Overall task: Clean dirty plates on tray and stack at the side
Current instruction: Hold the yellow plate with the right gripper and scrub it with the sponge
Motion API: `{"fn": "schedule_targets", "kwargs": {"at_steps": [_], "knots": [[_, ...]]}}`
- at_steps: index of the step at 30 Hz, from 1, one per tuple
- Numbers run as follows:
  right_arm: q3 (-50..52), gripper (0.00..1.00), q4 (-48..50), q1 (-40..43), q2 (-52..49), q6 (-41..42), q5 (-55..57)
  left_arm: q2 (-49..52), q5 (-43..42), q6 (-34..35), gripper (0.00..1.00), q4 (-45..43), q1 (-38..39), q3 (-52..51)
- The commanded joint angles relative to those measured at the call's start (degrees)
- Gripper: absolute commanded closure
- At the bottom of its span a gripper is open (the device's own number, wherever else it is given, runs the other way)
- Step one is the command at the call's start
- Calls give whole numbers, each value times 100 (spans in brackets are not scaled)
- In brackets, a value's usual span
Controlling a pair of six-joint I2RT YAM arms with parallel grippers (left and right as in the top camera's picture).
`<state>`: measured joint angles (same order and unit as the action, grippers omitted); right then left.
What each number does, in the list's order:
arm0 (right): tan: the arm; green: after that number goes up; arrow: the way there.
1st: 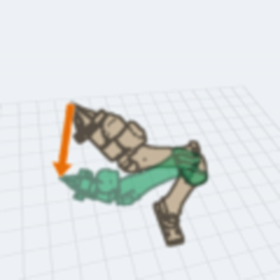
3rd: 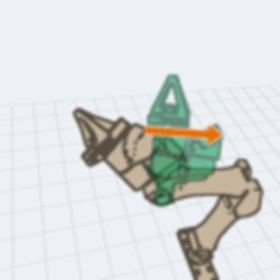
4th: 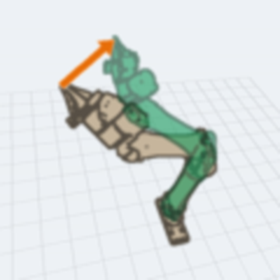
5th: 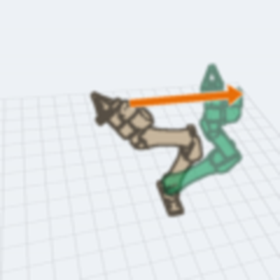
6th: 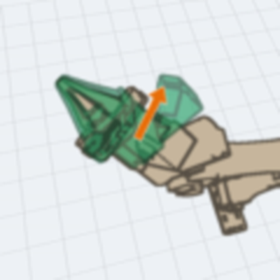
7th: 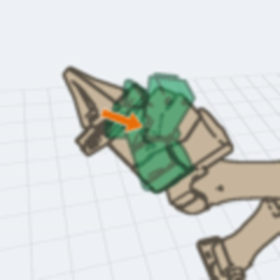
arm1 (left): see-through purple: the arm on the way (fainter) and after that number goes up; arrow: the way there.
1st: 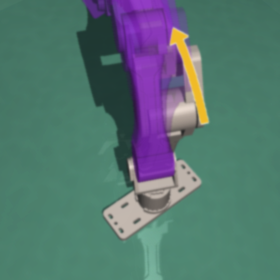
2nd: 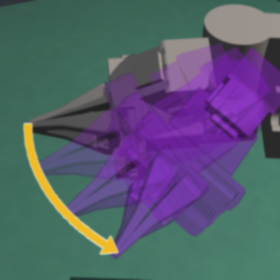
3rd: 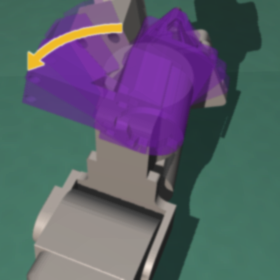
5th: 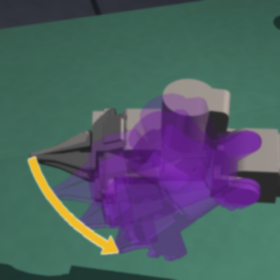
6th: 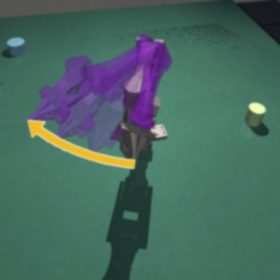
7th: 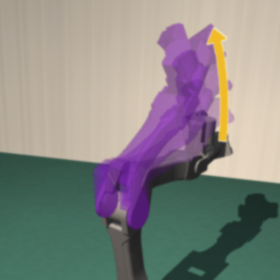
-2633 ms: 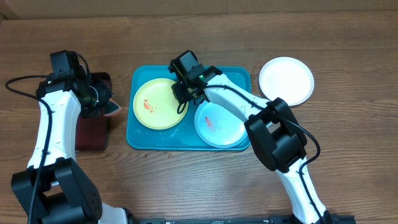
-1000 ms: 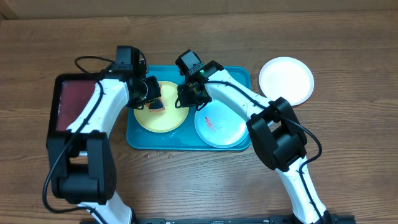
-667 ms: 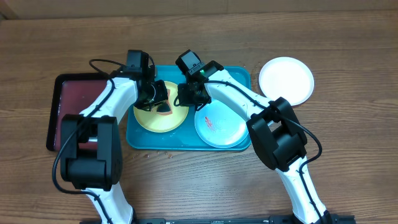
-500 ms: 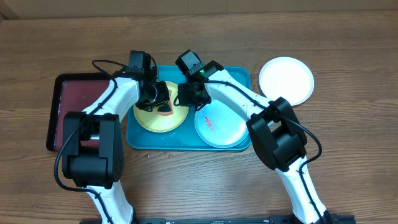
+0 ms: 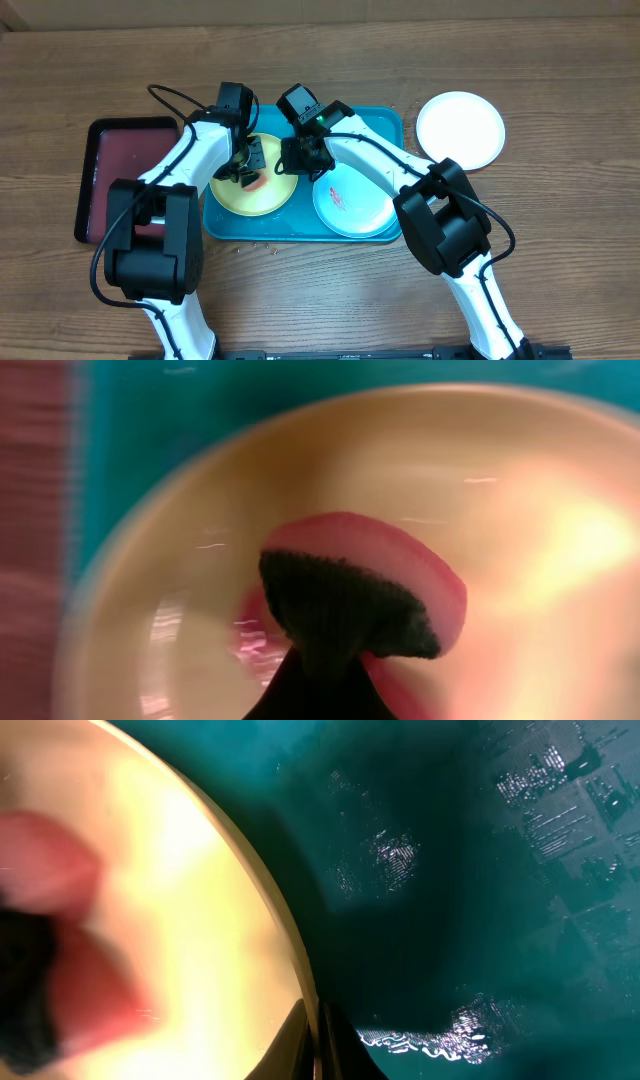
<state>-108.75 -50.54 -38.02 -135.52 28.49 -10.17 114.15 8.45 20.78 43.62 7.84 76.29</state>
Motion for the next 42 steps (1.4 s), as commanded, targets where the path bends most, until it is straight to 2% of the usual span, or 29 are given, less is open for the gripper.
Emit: {"fn": "schedule_targets", "kwargs": {"at_steps": [1, 4, 7, 13, 17, 23, 26, 30, 35, 38, 42], "knots": [[151, 96, -98, 74, -142, 26, 461, 229, 1469, -153, 95, 254, -116, 131], [151, 96, -96, 74, -142, 26, 461, 229, 1578, -151, 96, 457, -116, 387], [151, 96, -76, 74, -142, 26, 461, 229, 1097, -153, 96, 428, -116, 516], [151, 96, -59, 74, -142, 26, 459, 236, -1274, -439, 96, -35, -107, 452], [151, 96, -57, 74, -144, 26, 459, 243, -2299, -452, 96, -439, -76, 256], [151, 96, -57, 74, -142, 26, 461, 243, -2503, -461, 96, -442, -17, 101], [151, 96, -57, 74, -142, 26, 461, 243, -2500, -929, 96, -273, -20, 101], [151, 96, -72, 76, -142, 24, 459, 243, -2035, -1526, 96, 114, -61, 103], [151, 96, -76, 76, -144, 24, 461, 243, -125, -1453, 96, 662, -118, 109], [151, 96, -57, 79, -142, 24, 461, 243, 1058, -1161, 96, 820, -116, 111], [151, 96, -35, 81, -142, 24, 461, 240, 1631, -1023, 96, 651, -116, 122]]}}
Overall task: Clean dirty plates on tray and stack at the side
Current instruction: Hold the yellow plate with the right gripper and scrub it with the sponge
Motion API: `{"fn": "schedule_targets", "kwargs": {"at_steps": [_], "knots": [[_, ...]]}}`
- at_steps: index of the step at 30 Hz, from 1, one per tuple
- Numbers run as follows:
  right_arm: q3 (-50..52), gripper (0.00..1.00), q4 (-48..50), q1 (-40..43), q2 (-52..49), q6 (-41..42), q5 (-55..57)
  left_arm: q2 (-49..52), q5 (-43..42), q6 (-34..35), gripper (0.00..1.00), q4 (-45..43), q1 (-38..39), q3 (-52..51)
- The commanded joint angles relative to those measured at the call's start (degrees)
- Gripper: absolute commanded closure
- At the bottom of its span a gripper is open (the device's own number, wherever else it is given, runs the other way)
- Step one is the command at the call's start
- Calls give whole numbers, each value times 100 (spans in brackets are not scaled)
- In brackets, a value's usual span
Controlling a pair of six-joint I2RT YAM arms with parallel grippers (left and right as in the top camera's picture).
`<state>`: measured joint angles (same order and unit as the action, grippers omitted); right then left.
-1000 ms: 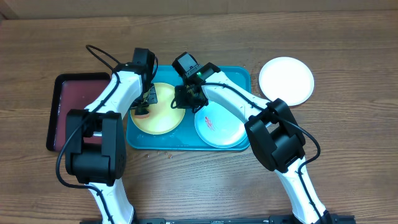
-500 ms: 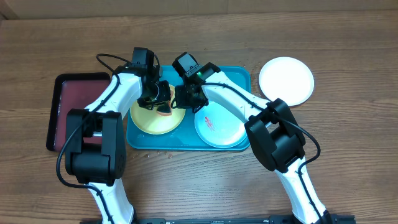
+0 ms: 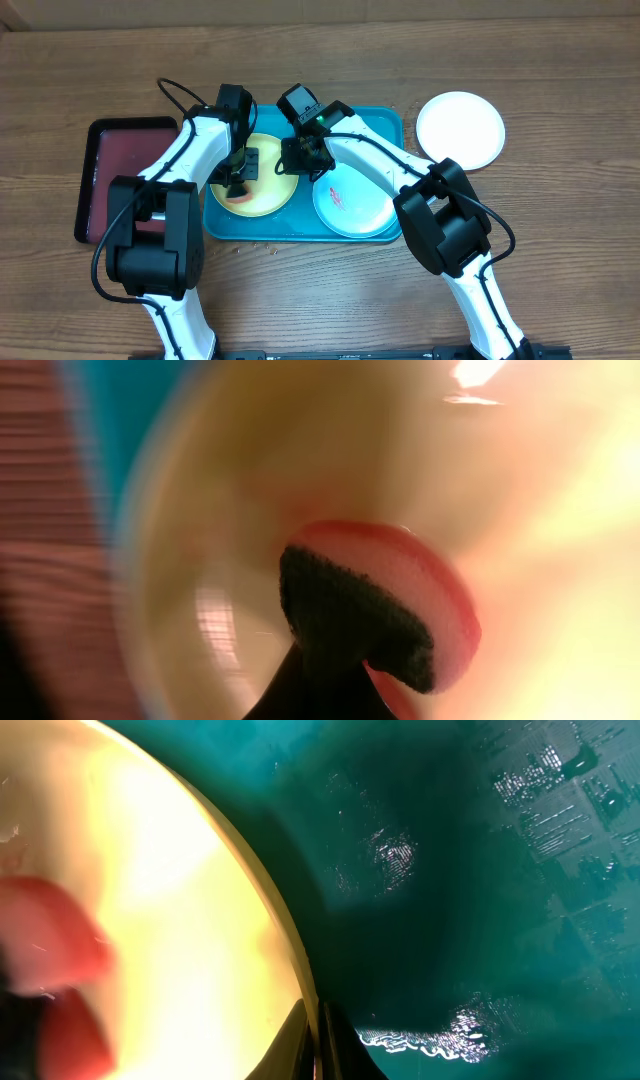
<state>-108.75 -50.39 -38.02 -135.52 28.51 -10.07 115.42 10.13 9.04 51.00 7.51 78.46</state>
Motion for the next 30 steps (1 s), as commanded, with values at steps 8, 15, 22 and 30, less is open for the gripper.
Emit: {"fn": "schedule_targets", "kwargs": {"at_steps": [8, 15, 22, 30], "knots": [[151, 96, -52, 81, -142, 22, 450, 114, 1665, 177, 96, -1185, -83, -92], [151, 96, -22, 81, -142, 22, 452, 118, -892, 168, 96, -1993, -83, -94], [151, 96, -28, 81, -142, 0, 452, 118, -2739, 168, 96, -2046, 7, -94], [151, 96, -37, 81, -142, -2, 450, 116, -2780, -317, 96, -1294, 0, -94]]}}
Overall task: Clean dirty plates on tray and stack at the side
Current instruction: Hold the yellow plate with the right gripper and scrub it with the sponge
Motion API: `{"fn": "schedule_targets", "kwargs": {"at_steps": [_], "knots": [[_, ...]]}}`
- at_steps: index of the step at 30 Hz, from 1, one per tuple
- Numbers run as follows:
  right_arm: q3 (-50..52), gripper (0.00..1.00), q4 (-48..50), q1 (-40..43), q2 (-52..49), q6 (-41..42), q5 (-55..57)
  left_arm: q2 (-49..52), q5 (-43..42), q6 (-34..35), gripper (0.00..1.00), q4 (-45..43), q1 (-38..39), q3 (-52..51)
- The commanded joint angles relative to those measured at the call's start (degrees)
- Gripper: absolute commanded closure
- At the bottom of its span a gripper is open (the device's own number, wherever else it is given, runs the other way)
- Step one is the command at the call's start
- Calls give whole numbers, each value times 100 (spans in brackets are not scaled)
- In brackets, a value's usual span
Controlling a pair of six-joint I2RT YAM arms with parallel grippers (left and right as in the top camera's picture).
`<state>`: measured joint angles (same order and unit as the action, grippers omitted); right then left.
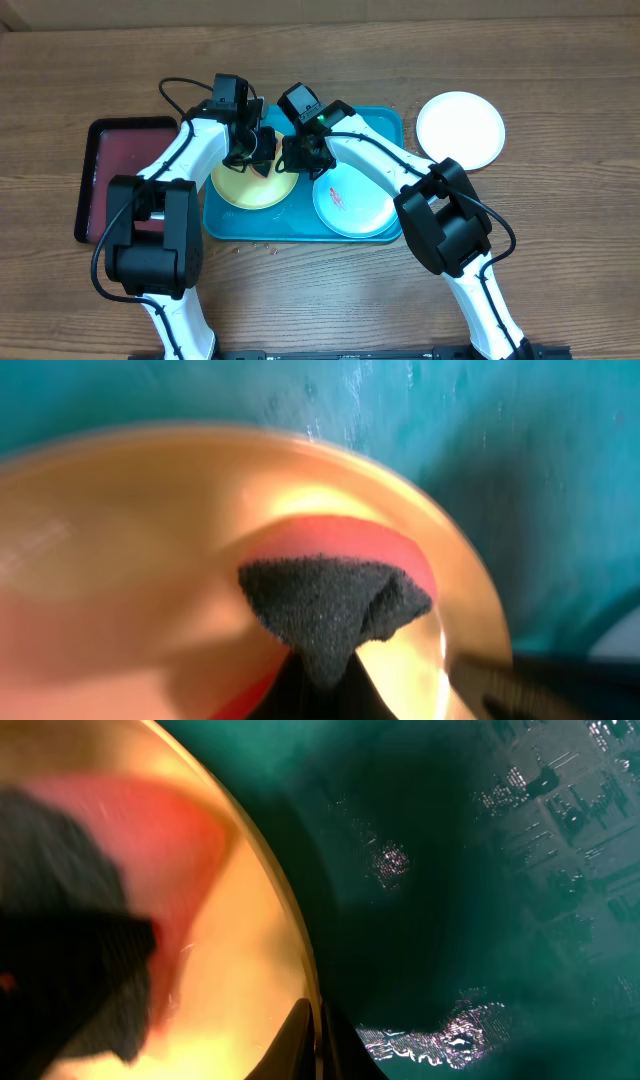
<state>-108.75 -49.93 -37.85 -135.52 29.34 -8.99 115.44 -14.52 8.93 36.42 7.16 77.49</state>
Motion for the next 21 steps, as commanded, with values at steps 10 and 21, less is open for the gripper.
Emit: {"fn": "schedule_targets", "kwargs": {"at_steps": [10, 21], "knots": [[151, 96, -83, 63, -142, -85, 345, 114, -304, -2166, 96, 1429, 37, 2], [151, 96, -81, 63, -142, -85, 345, 114, 3237, 37, 96, 730, 24, 2]]}}
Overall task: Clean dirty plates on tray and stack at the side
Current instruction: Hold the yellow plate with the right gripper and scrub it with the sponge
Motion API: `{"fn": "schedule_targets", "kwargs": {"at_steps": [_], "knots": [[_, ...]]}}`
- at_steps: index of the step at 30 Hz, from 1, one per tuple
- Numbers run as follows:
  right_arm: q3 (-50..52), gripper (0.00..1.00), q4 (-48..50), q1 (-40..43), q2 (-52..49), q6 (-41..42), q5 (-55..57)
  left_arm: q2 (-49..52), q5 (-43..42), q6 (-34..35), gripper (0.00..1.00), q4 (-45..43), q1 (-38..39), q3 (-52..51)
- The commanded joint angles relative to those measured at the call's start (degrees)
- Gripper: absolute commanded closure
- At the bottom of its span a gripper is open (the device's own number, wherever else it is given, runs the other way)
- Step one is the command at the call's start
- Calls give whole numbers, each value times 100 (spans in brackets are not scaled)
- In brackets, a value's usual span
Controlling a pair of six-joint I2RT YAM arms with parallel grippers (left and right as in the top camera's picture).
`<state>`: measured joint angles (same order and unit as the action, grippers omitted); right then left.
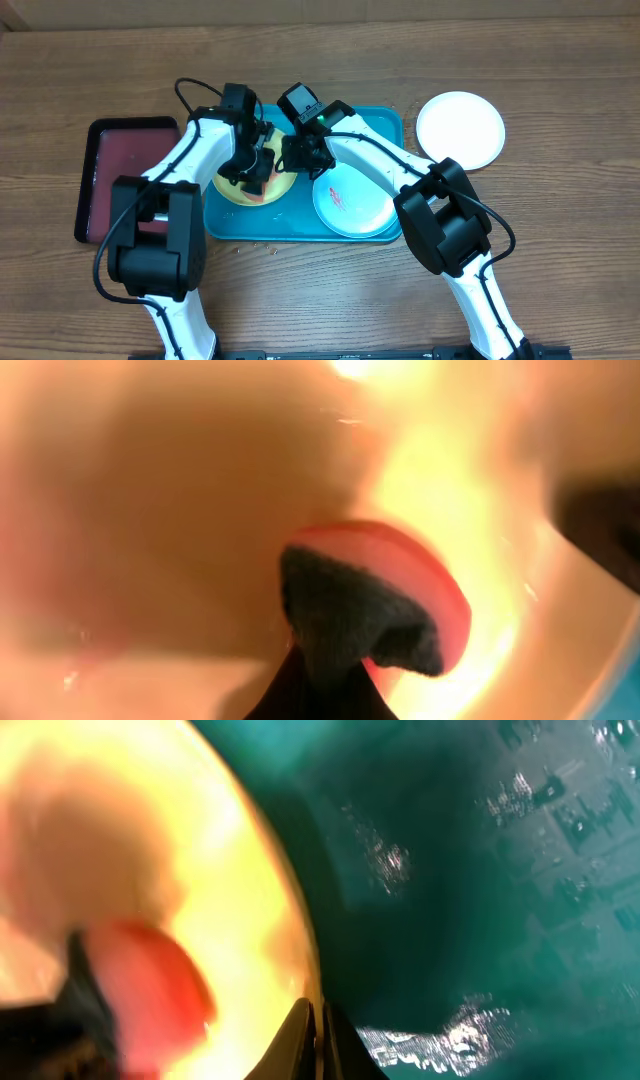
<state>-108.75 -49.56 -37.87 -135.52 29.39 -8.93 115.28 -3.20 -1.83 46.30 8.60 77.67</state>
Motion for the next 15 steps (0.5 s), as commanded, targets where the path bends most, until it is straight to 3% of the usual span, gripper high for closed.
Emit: {"fn": "schedule_targets", "kwargs": {"at_steps": [1, 10, 15], "knots": [[151, 96, -118, 66, -142, -90, 339, 129, 2258, 1252, 96, -350, -120, -15], [153, 96, -116, 66, -142, -87, 378, 129, 2275, 1974, 96, -1110, -122, -15], [153, 96, -109, 66, -144, -87, 378, 129, 859, 2092, 96, -1615, -122, -15]]}}
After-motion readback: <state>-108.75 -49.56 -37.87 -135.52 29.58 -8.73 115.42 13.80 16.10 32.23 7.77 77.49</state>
